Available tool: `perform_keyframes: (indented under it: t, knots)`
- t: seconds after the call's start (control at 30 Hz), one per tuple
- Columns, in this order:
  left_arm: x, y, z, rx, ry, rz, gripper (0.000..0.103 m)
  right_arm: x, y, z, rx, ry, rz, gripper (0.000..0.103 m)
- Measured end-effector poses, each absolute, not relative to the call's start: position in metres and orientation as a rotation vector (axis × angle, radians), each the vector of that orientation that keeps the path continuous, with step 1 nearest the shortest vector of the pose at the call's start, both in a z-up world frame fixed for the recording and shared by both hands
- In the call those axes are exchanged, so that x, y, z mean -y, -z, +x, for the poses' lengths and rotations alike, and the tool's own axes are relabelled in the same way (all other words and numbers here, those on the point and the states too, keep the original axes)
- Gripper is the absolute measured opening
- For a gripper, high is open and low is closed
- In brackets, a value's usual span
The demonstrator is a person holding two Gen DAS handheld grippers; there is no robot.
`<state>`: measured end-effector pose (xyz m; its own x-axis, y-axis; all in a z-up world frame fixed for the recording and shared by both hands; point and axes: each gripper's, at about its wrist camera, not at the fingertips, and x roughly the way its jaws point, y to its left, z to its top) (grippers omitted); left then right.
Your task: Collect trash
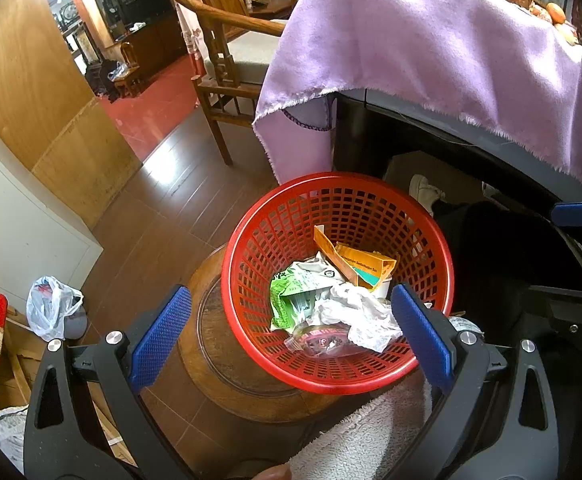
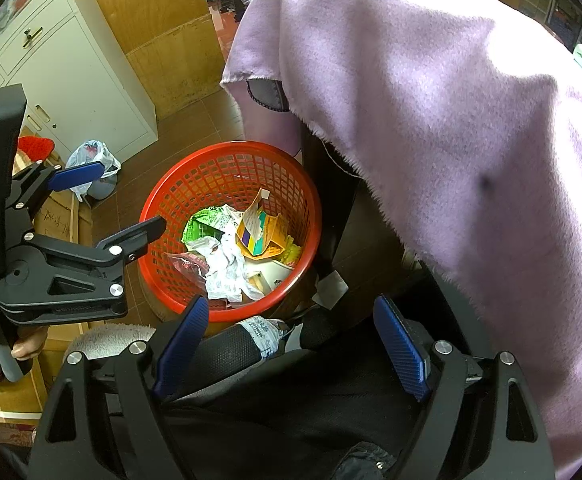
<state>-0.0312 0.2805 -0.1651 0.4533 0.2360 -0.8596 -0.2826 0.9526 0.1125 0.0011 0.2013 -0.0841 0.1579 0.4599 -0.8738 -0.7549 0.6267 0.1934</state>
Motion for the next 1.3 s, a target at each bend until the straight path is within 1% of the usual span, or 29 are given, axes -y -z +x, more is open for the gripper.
perform_keyframes:
  t: [1.3]
  knots:
    - [-0.2790, 0.1697, -0.0302, -1.062, -0.305, -0.062, 0.096, -0.2017, 0.0848, 0.0000, -1.109, -0.891, -0.319, 0.083]
